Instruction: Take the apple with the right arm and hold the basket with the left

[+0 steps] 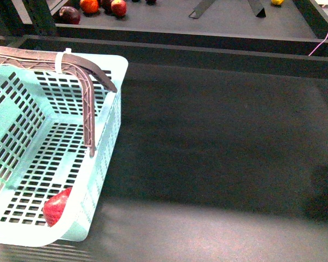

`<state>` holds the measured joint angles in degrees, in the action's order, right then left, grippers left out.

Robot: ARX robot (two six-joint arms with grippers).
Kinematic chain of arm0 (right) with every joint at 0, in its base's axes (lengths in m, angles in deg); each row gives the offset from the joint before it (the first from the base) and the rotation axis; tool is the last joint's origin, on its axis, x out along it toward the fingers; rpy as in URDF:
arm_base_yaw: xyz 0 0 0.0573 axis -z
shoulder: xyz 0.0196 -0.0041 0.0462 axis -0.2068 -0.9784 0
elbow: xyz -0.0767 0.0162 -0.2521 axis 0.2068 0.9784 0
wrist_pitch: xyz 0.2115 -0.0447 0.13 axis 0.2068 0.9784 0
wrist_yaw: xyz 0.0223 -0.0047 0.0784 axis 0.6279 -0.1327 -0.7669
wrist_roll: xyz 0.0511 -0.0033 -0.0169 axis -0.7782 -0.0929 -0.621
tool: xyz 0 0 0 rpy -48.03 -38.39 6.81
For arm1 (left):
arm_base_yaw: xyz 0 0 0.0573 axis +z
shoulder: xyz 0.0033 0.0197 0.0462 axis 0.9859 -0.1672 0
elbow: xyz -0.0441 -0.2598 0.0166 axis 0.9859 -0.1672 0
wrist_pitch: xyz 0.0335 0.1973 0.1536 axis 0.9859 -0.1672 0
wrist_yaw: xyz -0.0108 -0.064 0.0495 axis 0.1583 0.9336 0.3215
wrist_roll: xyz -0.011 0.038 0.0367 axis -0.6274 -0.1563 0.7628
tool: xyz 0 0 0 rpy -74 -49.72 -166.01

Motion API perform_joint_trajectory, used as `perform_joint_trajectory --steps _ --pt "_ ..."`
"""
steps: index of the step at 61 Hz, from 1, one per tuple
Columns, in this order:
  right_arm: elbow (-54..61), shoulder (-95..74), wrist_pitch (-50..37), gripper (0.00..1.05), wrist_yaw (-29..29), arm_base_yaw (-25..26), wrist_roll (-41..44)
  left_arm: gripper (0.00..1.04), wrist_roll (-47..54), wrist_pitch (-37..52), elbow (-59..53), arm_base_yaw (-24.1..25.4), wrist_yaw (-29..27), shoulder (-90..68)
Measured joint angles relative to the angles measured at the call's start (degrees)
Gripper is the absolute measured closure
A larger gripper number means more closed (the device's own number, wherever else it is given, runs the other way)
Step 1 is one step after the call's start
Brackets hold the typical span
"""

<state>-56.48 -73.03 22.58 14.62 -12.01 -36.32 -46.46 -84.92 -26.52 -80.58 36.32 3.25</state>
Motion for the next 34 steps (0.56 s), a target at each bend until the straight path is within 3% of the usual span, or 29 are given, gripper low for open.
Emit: perform_joint_trajectory --steps 18,34 --pt "0.00 0.00 0.00 0.09 0.00 0.00 0.00 0.08 0.02 0.00 0.00 0.00 0.00 0.00" --pt "0.00 0.00 0.00 0.09 0.02 0.00 0.00 0.07 0.11 0.00 0.00 0.00 0.00 0.00"
